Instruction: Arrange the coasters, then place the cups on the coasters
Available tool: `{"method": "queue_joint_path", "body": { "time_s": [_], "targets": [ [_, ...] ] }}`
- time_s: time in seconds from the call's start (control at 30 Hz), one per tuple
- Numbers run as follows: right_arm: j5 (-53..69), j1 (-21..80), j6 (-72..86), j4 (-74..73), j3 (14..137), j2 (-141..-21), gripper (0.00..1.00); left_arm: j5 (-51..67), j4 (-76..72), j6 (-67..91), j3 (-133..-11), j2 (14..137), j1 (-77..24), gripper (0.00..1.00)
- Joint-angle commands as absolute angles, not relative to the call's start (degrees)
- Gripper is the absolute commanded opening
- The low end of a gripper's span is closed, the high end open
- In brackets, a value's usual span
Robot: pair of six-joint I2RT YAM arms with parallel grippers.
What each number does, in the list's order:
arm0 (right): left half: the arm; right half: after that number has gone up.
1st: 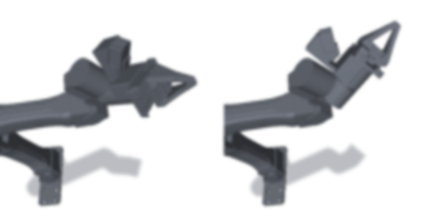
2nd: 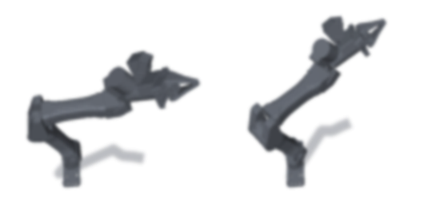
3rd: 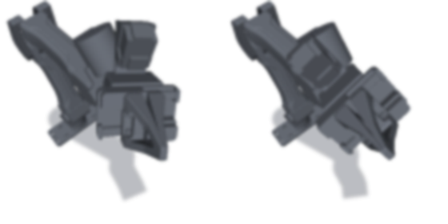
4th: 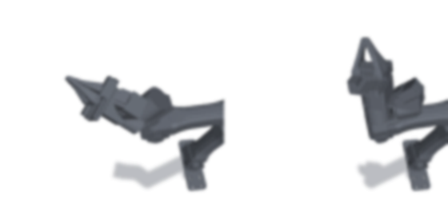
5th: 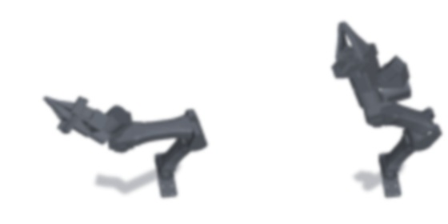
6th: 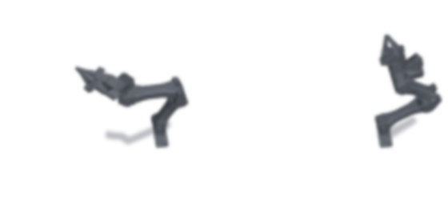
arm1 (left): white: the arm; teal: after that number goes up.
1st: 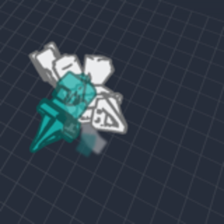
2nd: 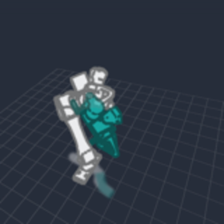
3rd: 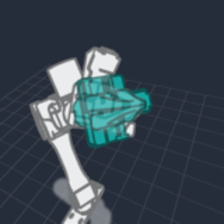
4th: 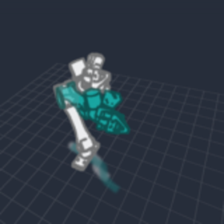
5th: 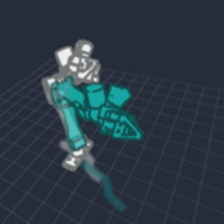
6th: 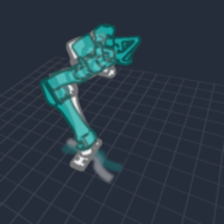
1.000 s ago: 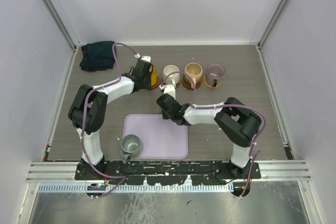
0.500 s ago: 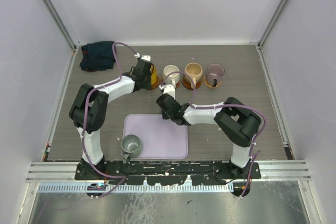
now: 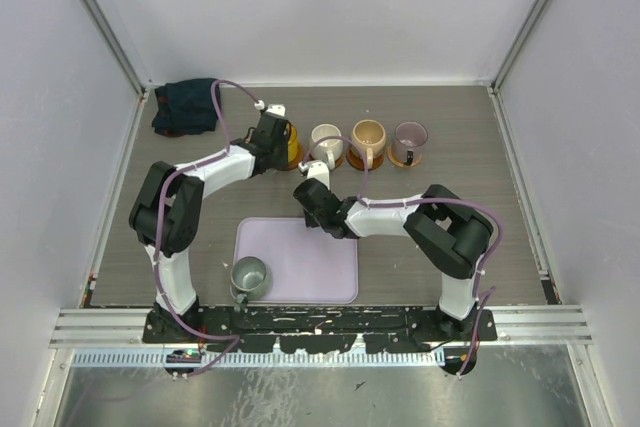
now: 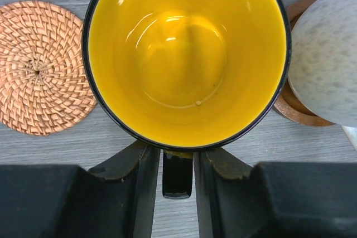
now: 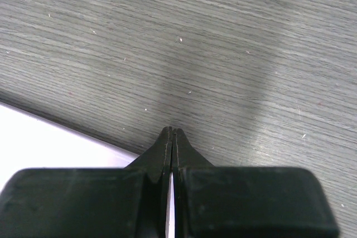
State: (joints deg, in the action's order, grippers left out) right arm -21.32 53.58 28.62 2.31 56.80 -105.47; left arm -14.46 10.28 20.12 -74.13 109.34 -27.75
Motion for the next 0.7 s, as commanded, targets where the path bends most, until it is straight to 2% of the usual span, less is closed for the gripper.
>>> {"method": "queue_joint_path", "body": {
  "time_s": [0.0,0.67],
  "targets": [
    [-20.1,54.2,28.6,0.1,57.8,-106.4,0.01,-13.2,7.0,20.4,-74.2,106.2,-27.7,0.31],
    [-20.0,54.6,28.5,-0.2,58.4,-106.8,0.01,-12.6,7.6,20.3,-74.5,105.5,-29.3,0.29]
  ]
}}
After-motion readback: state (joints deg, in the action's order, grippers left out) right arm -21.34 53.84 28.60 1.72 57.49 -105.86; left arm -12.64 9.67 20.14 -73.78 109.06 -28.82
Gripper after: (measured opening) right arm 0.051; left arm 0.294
